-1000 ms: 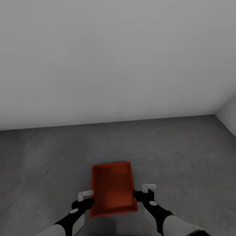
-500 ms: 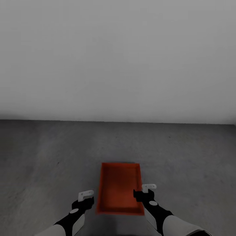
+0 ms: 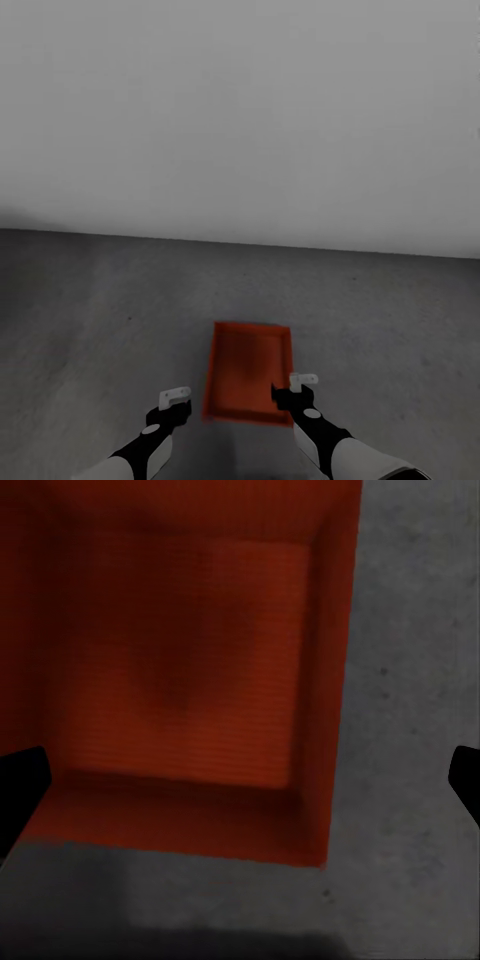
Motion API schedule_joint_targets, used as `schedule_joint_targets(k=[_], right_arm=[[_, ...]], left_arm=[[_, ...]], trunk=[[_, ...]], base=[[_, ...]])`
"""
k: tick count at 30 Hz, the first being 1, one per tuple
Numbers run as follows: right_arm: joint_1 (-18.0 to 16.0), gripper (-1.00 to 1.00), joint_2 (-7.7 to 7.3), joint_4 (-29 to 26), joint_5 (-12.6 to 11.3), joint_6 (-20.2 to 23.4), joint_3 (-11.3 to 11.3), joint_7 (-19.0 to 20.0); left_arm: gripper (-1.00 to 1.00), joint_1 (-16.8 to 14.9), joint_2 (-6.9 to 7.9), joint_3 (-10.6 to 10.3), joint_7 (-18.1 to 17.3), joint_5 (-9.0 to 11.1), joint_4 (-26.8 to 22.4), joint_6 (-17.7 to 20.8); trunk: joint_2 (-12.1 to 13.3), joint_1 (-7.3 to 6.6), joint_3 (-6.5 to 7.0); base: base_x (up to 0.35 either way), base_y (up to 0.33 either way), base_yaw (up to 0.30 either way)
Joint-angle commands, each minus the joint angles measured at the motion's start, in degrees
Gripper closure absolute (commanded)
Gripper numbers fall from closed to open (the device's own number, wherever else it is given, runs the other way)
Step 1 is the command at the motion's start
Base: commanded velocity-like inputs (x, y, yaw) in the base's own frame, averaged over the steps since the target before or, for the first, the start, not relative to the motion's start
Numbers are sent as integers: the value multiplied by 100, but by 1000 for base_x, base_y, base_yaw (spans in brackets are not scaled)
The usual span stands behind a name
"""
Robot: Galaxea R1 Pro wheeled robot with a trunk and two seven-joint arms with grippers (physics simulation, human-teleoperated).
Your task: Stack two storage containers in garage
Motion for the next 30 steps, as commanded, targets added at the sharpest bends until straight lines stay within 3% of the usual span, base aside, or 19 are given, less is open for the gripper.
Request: schedule_joint_targets(k=[1,30], right_arm=[[-3,-100,0,8,-56,-21,50,-21],[-3,-100,0,8,-176,-20,50,-24]], left_arm=[[-100,-3,0,-49,26,52,4,-20],[-100,-3,0,-48,26,53,4,-26]], trunk=[[-3,-3,-3],[-3,-3,-3]], base=[[-299,-16,4],[-296,-1,0]])
